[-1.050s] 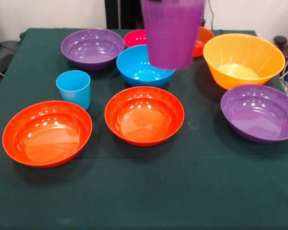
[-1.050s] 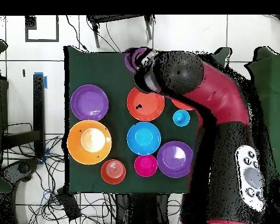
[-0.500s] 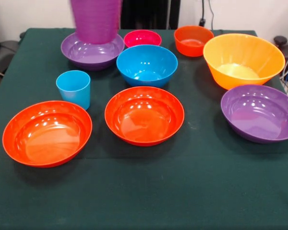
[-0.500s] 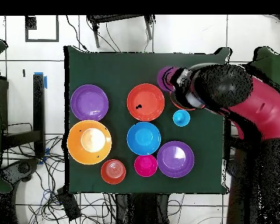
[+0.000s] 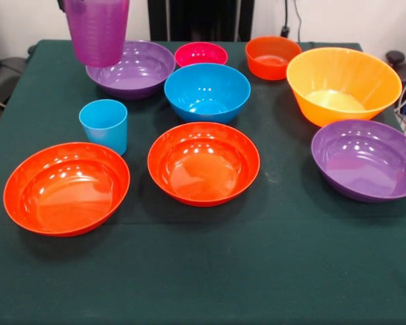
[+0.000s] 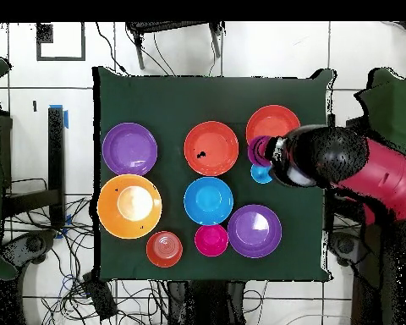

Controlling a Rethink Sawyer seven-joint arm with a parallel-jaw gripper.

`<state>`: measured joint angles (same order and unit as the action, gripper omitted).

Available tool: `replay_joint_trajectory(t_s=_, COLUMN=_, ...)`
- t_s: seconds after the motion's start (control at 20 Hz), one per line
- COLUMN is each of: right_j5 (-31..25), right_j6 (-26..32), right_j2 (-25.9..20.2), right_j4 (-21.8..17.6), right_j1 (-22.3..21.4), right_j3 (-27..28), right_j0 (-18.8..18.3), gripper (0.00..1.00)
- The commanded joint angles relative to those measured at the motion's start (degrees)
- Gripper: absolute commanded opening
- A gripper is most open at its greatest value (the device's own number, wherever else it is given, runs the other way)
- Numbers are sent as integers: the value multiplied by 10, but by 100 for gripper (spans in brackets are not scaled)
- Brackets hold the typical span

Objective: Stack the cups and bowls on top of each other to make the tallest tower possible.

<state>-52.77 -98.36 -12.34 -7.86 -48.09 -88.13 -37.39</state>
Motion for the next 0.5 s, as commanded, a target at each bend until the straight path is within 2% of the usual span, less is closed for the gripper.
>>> replay_joint_trajectory(t_s=0.05, right_j5=44, right_j6=191, right_j2=-67, right_j4=-90, right_j1=9, right_j3=-123, right_j0=-21, gripper=0)
replay_joint_trajectory(t_s=0.5, right_j5=107, right_j6=173, right_j2=-106, right_j4=-148, right_j1=24, right_j3=-174, right_j0=-77, gripper=0)
